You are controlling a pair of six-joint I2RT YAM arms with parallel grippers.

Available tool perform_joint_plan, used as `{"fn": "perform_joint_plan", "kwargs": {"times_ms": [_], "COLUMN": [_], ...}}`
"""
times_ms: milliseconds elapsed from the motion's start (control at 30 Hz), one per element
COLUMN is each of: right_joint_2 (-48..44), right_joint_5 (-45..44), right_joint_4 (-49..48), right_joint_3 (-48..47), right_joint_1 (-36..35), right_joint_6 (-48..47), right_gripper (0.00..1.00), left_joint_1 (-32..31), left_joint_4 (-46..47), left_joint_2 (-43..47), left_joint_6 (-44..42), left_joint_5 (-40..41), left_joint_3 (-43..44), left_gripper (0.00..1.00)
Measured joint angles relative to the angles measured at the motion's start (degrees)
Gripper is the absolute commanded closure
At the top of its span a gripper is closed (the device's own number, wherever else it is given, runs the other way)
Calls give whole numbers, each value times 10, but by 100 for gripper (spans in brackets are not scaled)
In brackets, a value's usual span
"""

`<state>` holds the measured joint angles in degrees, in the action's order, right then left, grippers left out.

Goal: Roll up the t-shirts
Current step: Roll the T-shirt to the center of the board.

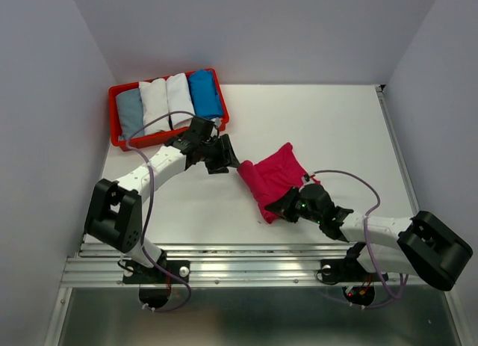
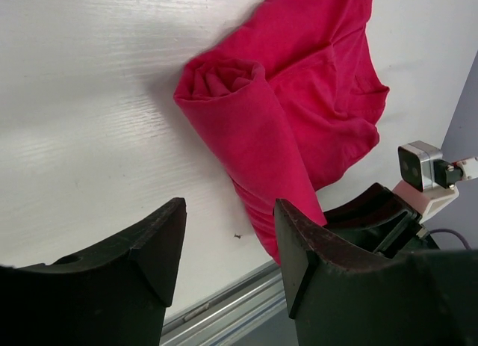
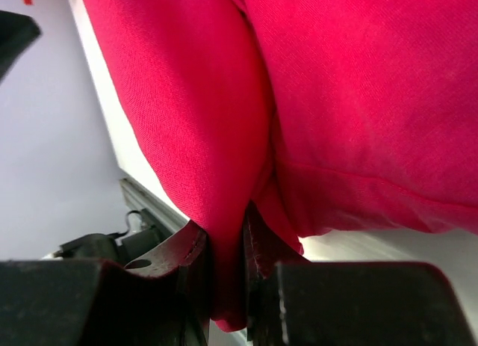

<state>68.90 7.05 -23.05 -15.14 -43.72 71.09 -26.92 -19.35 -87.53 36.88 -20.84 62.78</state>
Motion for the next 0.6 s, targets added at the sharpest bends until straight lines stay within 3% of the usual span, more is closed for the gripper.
{"fn": "perform_joint_plan", "kwargs": {"times_ms": [400, 600], "right_joint_2": [-18, -18], "right_joint_5": [12, 20], "right_joint_4": [-19, -19], "right_joint_3": [31, 38], "right_joint_1": [31, 43], "right_joint_6": [75, 88], "right_gripper": [99, 79], "left_joint_1": [-62, -70], "left_joint_4": [29, 53], "left_joint_2": [-68, -123], "left_joint_6": [0, 0], "left_joint_5": [-28, -44], "left_joint_3": [35, 61], "left_gripper": [47, 48]}}
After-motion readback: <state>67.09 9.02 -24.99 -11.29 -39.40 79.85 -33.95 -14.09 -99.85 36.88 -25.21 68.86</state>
